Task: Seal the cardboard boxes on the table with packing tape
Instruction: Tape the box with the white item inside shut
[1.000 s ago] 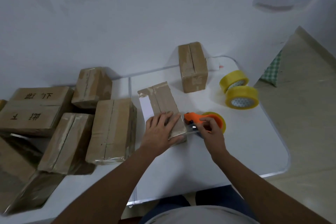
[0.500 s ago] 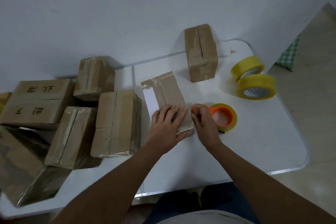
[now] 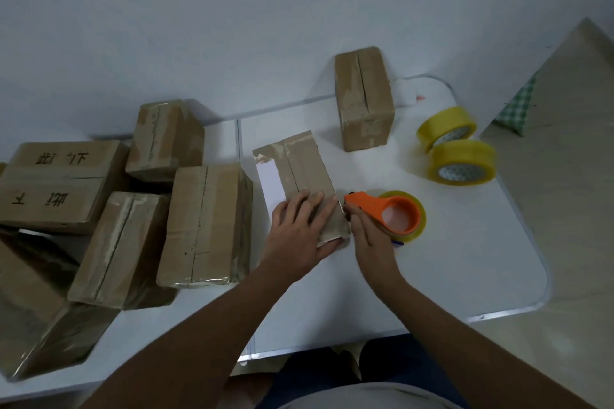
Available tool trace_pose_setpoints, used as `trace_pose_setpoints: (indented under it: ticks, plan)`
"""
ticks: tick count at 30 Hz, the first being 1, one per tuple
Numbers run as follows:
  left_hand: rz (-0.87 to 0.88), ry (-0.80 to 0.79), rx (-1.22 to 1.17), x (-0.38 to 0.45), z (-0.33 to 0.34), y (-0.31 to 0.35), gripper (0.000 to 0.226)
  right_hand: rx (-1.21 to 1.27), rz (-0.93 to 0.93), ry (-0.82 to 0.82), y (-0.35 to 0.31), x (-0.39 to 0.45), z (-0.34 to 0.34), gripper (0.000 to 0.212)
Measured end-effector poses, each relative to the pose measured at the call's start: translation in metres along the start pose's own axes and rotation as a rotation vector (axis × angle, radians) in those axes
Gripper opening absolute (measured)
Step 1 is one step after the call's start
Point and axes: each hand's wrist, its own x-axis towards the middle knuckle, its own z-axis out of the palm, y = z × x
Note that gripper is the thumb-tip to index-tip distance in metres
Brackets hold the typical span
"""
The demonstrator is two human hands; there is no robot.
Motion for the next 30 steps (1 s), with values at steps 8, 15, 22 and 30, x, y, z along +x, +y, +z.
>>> trace_pose_setpoints:
  ticks: [8, 15, 22, 30]
  plan:
    - [-0.013, -0.025, 0.014, 0.002, 0.000, 0.001, 0.077, -0.133, -0.036, -0.241, -0.004, -0.003, -0.004, 0.056]
    - [-0.012, -0.104, -0.064, 0.003, -0.008, -0.001, 0.081, -0.035, 0.051, -0.218, -0.013, -0.002, -0.003, 0.054]
    - [-0.477, 0.175, -0.992, -0.024, -0.047, -0.029, 0.035, -0.347, -0.086, -0.189, -0.025, -0.005, -0.010, 0.056]
    - [-1.508, 0.090, -1.981, -0.084, -0.021, -0.006, 0.058, -1.163, -0.601, -0.546, -0.052, 0.022, 0.028, 0.086]
